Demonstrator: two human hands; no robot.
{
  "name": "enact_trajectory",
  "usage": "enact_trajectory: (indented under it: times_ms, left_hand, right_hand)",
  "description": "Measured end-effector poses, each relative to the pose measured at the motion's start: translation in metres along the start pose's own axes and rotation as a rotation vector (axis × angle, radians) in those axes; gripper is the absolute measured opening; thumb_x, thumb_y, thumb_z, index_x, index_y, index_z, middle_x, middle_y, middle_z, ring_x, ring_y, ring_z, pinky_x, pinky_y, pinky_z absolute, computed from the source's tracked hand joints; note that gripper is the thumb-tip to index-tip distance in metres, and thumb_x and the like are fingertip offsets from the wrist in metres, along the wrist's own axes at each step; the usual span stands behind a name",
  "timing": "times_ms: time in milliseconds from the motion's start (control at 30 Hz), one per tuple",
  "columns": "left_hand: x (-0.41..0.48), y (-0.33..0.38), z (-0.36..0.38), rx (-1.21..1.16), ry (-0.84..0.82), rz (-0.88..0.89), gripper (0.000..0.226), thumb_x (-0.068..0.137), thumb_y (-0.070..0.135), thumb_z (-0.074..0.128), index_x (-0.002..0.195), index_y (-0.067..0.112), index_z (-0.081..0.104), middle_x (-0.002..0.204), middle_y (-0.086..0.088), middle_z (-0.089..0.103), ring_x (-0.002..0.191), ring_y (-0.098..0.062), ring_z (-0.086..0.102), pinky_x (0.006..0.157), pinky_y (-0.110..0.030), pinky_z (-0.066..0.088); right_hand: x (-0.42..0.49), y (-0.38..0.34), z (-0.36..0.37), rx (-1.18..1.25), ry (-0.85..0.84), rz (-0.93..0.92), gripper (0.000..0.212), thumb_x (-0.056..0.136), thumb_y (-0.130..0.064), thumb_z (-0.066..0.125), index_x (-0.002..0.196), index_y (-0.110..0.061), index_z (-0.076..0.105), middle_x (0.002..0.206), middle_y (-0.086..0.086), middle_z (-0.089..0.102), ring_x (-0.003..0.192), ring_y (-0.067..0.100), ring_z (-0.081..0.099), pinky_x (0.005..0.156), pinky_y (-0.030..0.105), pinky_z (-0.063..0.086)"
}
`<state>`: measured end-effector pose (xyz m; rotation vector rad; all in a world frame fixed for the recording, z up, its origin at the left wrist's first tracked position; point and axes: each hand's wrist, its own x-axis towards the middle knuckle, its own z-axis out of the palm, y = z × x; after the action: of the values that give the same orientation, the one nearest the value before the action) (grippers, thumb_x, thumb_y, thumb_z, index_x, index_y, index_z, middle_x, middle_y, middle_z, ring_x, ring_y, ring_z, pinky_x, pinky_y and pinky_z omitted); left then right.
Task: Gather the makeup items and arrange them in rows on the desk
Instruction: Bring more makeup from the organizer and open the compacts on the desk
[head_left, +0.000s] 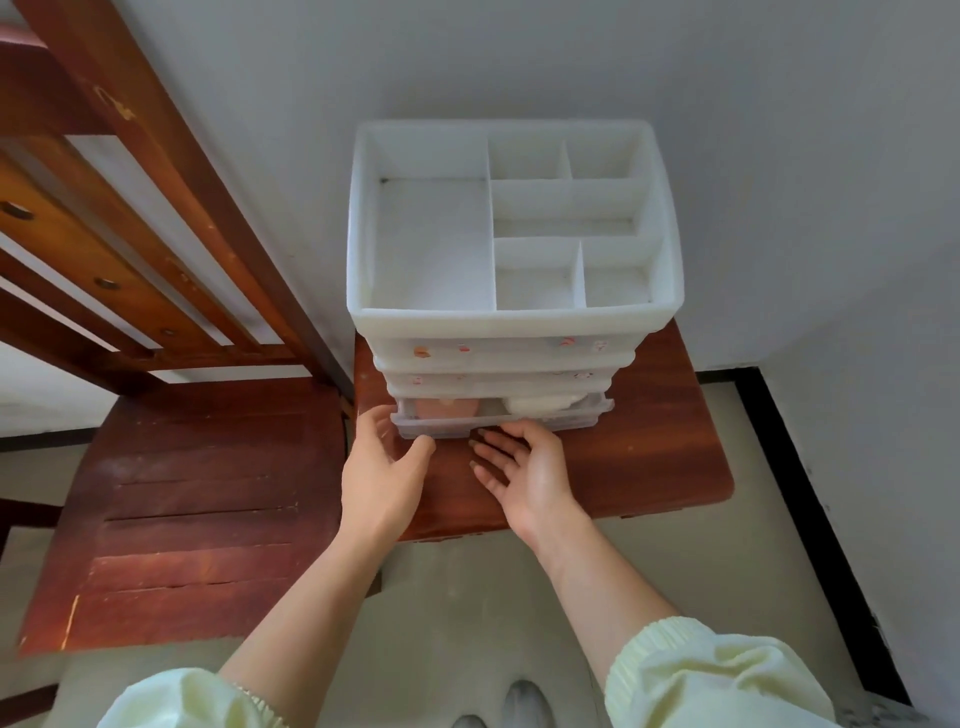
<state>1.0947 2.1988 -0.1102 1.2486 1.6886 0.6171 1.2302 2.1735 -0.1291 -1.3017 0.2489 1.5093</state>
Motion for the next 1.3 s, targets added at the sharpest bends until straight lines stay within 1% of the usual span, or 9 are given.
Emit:
enact_trajectory:
  times_ms: [167,400,500,600,767,867,1133,1200,1300]
  left_hand:
    - [-0.01,0.001,0.0,-0.019,0.015,-0.041,0.042,0.093,0.041,0.056,0.131,0.025,0.047,0.111,0.01,0.054,0.099,-0.01,0.051,0.083,-0.027,0.036]
    - [-0.018,-0.004,0.001,0.15,0.031,-0.058,0.041,0.092,0.019,0.055,0.133,0.016,0.046,0.079,0.015,0.048,0.067,0.002,0.046,0.058,-0.022,0.036]
    - [-0.021,-0.002,-0.002,0.197,0.04,-0.049,0.046,0.088,0.016,0.059,0.133,0.013,0.046,0.092,0.005,0.059,0.086,-0.016,0.056,0.075,-0.031,0.043]
    - [-0.02,-0.002,-0.006,0.399,0.136,0.222,0.044,0.082,0.011,0.068,0.124,0.01,0.055,0.119,-0.008,0.055,0.11,-0.025,0.04,0.089,-0.037,0.039]
    - [-0.006,0.023,-0.004,0.764,-0.099,0.621,0.039,0.085,0.015,0.068,0.123,0.014,0.06,0.127,0.0,0.057,0.118,-0.025,0.048,0.087,-0.033,0.047]
    - [0.007,0.033,-0.001,0.952,-0.251,0.593,0.044,0.09,0.022,0.063,0.132,0.02,0.052,0.134,0.003,0.05,0.126,-0.019,0.043,0.087,-0.029,0.048]
    - [0.007,0.06,0.012,1.333,-0.354,0.499,0.041,0.095,0.007,0.046,0.136,0.008,0.044,0.132,-0.009,0.051,0.118,-0.027,0.053,0.082,-0.03,0.044]
    - [0.003,0.063,0.016,1.335,-0.297,0.598,0.037,0.093,0.004,0.036,0.124,0.002,0.054,0.12,-0.014,0.059,0.103,-0.027,0.063,0.066,-0.026,0.044]
    - [0.002,0.062,0.015,1.255,-0.111,0.886,0.051,0.06,0.003,0.015,0.056,-0.005,0.065,0.05,-0.016,0.056,0.029,-0.024,0.051,0.035,-0.008,0.012]
  right_hand:
    - [-0.021,0.01,-0.012,-0.002,0.028,0.027,0.02,0.091,-0.031,0.055,0.101,-0.014,0.059,0.113,0.013,0.067,0.099,0.025,0.066,0.076,0.036,0.049]
    - [-0.033,0.013,-0.019,-0.217,0.135,0.068,0.018,0.092,-0.031,0.059,0.096,-0.013,0.062,0.094,0.008,0.071,0.086,0.022,0.069,0.067,0.031,0.051]
    - [-0.044,0.006,-0.021,-0.55,0.178,0.052,0.034,0.093,-0.04,0.057,0.093,-0.008,0.066,0.082,0.007,0.073,0.071,0.019,0.068,0.058,0.027,0.05]
    - [-0.057,-0.013,-0.028,-0.984,0.222,-0.145,0.037,0.091,-0.039,0.059,0.08,-0.005,0.067,0.062,0.002,0.069,0.051,0.014,0.062,0.052,0.024,0.048]
    - [-0.063,-0.066,-0.028,-1.631,0.109,-0.746,0.017,0.09,-0.026,0.061,0.103,-0.015,0.064,0.097,-0.003,0.063,0.092,0.019,0.06,0.078,0.032,0.049]
    - [-0.051,-0.087,-0.021,-2.066,-0.072,-0.694,0.034,0.09,-0.024,0.06,0.122,-0.014,0.059,0.122,0.005,0.059,0.108,0.027,0.057,0.089,0.038,0.049]
    - [-0.028,-0.097,-0.003,-2.531,-0.344,-0.54,0.027,0.091,-0.002,0.053,0.118,-0.004,0.055,0.115,0.013,0.058,0.103,0.029,0.058,0.072,0.03,0.041]
    - [-0.023,-0.096,-0.003,-2.558,-0.353,-0.517,0.028,0.091,-0.001,0.053,0.119,-0.004,0.054,0.116,0.013,0.058,0.103,0.028,0.058,0.074,0.03,0.042]
    - [-0.018,-0.097,-0.003,-2.54,-0.375,-0.508,0.031,0.09,-0.005,0.055,0.121,-0.006,0.054,0.115,0.011,0.058,0.101,0.027,0.058,0.075,0.031,0.044]
